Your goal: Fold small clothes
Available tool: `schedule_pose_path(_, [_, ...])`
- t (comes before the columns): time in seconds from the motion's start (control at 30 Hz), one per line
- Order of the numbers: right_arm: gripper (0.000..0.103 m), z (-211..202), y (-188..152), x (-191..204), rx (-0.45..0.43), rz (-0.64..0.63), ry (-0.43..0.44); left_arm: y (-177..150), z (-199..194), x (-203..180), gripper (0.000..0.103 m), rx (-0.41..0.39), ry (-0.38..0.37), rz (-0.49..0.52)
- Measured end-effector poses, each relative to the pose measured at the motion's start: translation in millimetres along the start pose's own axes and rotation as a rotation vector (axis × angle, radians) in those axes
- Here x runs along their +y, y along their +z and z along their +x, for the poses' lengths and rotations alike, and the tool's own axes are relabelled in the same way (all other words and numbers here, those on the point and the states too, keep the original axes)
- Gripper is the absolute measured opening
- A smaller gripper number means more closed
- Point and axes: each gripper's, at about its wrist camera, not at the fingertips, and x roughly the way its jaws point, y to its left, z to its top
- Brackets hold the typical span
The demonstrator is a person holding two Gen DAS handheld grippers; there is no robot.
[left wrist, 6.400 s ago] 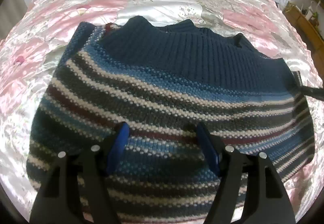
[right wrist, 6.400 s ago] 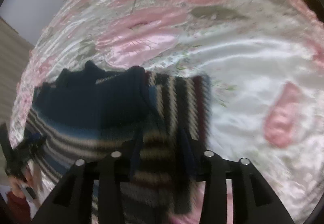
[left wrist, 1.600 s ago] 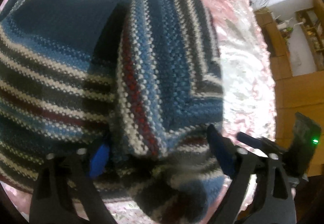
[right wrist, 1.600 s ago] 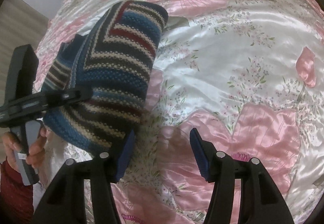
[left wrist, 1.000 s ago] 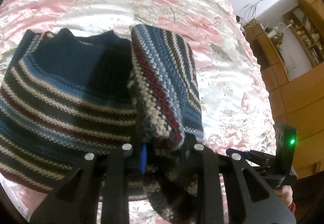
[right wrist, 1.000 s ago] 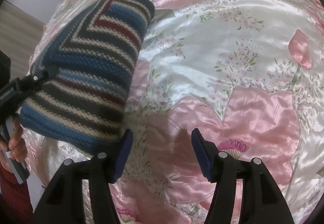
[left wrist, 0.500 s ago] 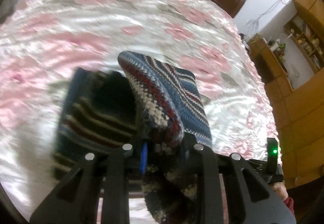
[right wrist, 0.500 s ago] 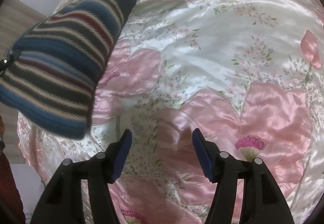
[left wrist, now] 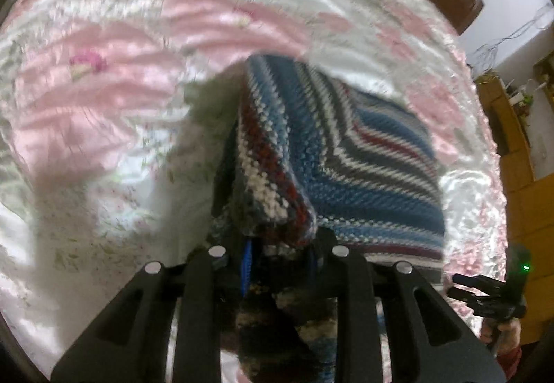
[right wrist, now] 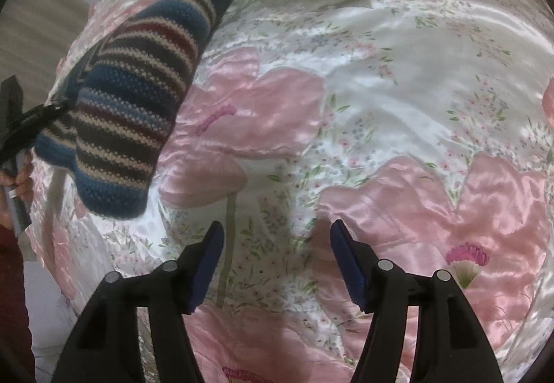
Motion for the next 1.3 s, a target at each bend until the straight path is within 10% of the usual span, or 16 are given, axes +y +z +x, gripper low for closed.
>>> schedule_pose_path(0.47, [0.071, -12, 1, 74, -0.042, -0.066, 0.069, -44, -62, -2, 0.066, 0.016, -0.012, 0.047])
schedule_pose_path(0.63, [0.072, -9, 4, 101, -0.039, -0.064, 0.104, -61, -52, 3, 0.061, 0.042, 0.019, 0.046])
schedule_pose_path(0.7, [0.072, -8, 2, 109, -0.035, -0.067, 0.098, -64, -46, 4, 0.028, 0.056, -0.013, 0.031])
schedule_pose_path(0.77, [0.072, -5, 1, 115, -0.032, -0.067, 0.093, -66, -44, 3, 0.016, 0.049, -0.02, 0.033])
schedule_pose_path(1.2, [0.073, 2, 1, 108, -0.018, -0.011, 0.142, -81, -38, 28, 0.015, 0.038, -0.004, -0.015])
schedule_pose_path(1.3, [0.075, 8, 3, 113, -0.005, -0.014, 0.144, -81, -46, 23, 0.029, 0.031, -0.015, -0.021])
